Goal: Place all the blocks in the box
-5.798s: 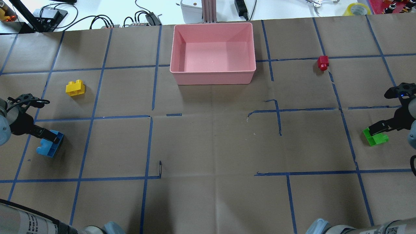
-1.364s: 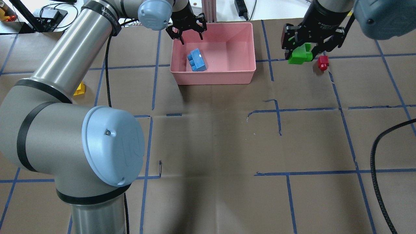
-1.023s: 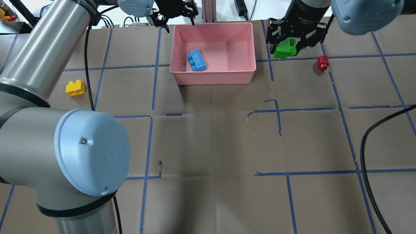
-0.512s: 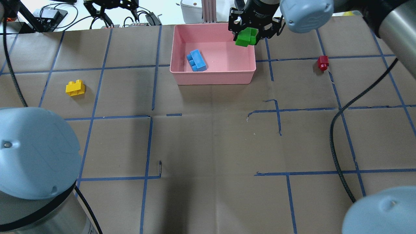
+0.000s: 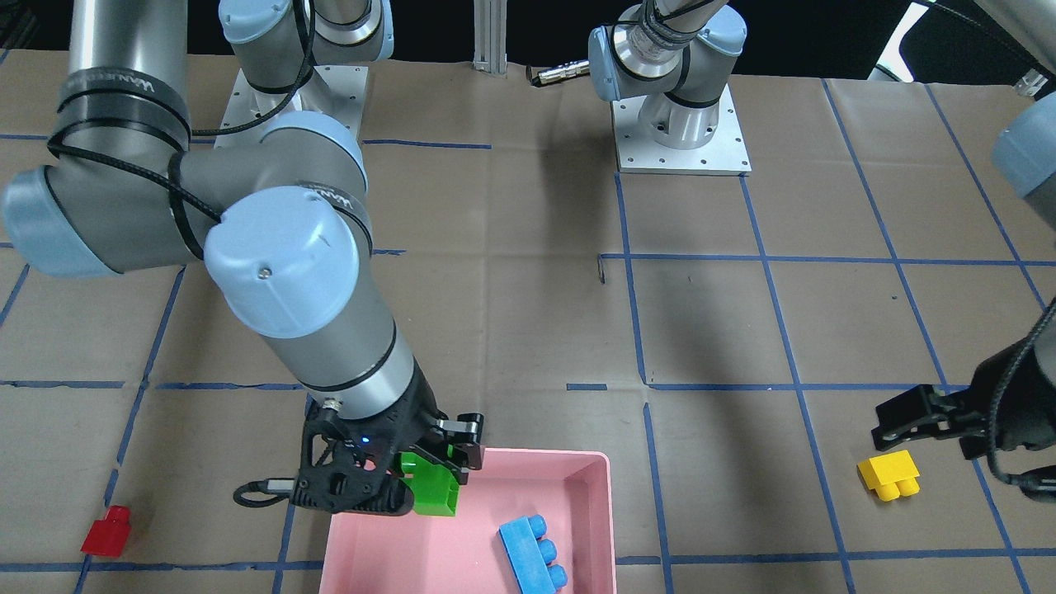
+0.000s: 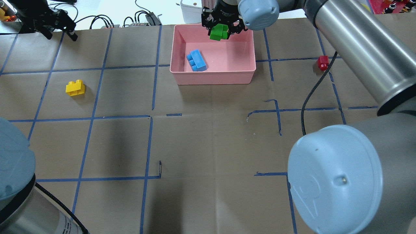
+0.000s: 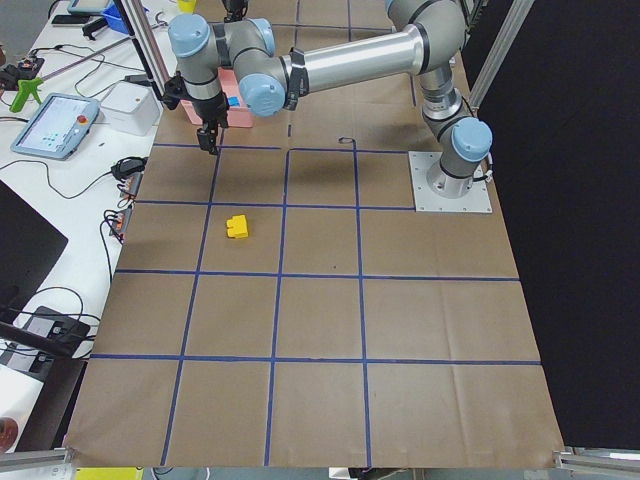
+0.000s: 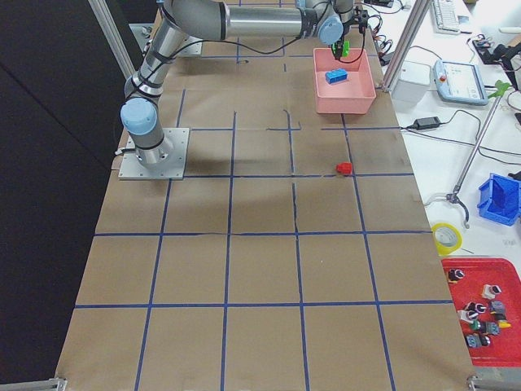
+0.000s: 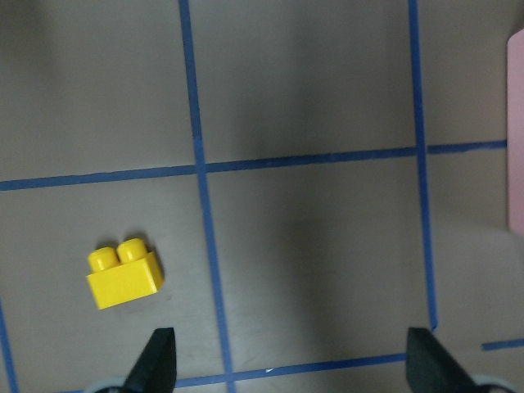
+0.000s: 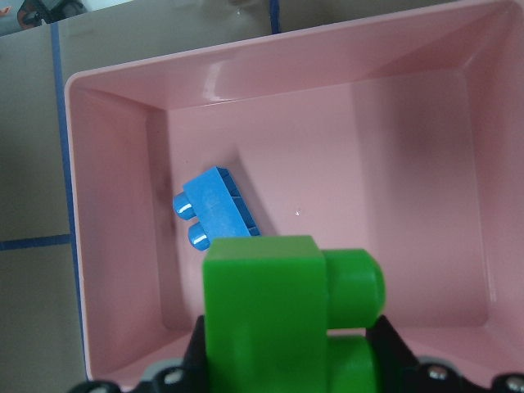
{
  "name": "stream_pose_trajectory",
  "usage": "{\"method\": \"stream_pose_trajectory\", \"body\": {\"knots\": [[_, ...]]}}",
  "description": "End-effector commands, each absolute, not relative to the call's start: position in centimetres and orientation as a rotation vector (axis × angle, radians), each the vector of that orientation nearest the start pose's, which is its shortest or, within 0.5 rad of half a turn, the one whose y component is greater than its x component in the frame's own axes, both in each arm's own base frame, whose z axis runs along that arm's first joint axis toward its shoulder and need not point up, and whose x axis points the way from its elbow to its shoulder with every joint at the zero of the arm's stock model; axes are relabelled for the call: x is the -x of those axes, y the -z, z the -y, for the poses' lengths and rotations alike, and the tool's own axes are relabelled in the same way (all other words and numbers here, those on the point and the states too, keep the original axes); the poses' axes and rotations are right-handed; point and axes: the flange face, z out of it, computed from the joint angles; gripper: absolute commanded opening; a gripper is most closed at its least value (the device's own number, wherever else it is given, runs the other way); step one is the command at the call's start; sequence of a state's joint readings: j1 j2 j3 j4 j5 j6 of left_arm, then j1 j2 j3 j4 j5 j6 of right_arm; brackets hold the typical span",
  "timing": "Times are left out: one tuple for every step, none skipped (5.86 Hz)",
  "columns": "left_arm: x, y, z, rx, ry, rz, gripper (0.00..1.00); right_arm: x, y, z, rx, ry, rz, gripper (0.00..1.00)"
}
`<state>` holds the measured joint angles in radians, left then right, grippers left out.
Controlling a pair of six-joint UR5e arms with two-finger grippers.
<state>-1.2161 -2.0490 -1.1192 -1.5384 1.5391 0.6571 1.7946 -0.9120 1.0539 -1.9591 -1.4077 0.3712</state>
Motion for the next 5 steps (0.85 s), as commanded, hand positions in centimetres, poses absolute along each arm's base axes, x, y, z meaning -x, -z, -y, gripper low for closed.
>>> {"method": "stream_pose_trajectory", "body": {"knots": [[-13.2,-41.8,68.2,-1.029,-0.014,-2.992,1.00,-32.1,-35.3,73.6,-0.155,0.350,-2.876,0.56],[-16.4,-40.4,67.2,-1.297,-0.027,-2.916,1.00,-31.8,-34.4,74.3,-0.078,0.386,-2.885,0.85],[-19.8,-37.9,65.6,-1.614,-0.043,-2.805,1.00,-31.8,-34.6,74.6,-0.048,0.451,-2.878,0.96],[-21.2,-36.2,65.2,-1.833,-0.055,-2.693,1.00,-31.7,-34.5,74.6,-0.050,0.452,-2.879,0.99],[-21.5,-35.1,65.9,-1.870,-0.049,-2.651,1.00,-31.2,-35.1,74.2,-0.044,0.455,-2.890,0.99]]}}
